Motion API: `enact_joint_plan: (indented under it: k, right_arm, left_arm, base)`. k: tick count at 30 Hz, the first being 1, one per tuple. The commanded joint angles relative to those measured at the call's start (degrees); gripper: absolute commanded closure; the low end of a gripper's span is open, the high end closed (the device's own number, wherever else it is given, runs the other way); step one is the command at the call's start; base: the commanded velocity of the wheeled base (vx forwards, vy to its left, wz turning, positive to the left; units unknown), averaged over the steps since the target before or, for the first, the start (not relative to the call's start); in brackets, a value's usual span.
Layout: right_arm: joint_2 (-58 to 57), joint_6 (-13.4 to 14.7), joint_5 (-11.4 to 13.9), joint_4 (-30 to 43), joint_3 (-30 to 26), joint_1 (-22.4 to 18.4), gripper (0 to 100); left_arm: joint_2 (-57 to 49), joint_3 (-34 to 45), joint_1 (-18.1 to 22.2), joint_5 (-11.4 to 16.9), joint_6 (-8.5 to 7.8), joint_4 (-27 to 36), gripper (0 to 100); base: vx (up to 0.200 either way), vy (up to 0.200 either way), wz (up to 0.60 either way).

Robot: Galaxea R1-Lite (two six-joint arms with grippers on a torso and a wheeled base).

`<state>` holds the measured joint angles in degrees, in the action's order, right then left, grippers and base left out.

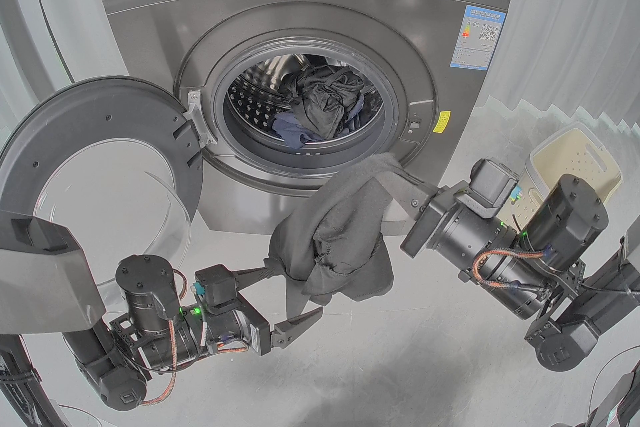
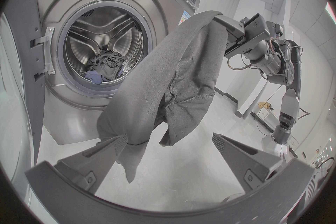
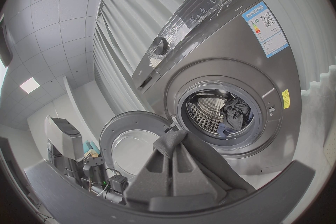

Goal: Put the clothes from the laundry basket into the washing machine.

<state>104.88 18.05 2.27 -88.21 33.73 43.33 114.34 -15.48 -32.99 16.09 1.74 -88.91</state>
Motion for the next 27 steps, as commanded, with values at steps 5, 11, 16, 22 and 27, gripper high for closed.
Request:
enact_joint_plan:
  k: [5, 11, 16, 22, 27]
  right_arm:
    - [4.1, 0.0, -3.0, 0.0, 2.9, 1.5, 100]
    - [5.1, -0.1, -4.1, 0.0, 4.0, 2.0, 100]
    - [5.2, -0.1, -4.2, 0.0, 3.9, 1.9, 100]
    - [5.4, -0.1, -4.2, 0.0, 3.9, 2.0, 100]
    - [5.8, -0.2, -4.1, 0.0, 4.0, 2.1, 100]
  left_arm:
    - [-1.0, -1.0, -1.6, 0.3, 0.28, 0.0, 0]
    - [-0.7, -3.9, -3.0, 1.6, 0.63, 0.0, 0]
    - [0.8, -7.5, -3.2, 2.4, 1.16, 0.0, 0]
    - [4.1, -11.7, -3.2, 2.3, 1.33, 0.0, 0]
    - [6.0, -13.7, -3.2, 1.8, 1.33, 0.0, 0]
  base:
    - [0.0, 0.0, 0.0]
    - [0.0, 0.0, 0.0]
    - [0.0, 0.0, 0.0]
    - [0.0, 0.0, 0.0]
    - [0.0, 0.0, 0.0]
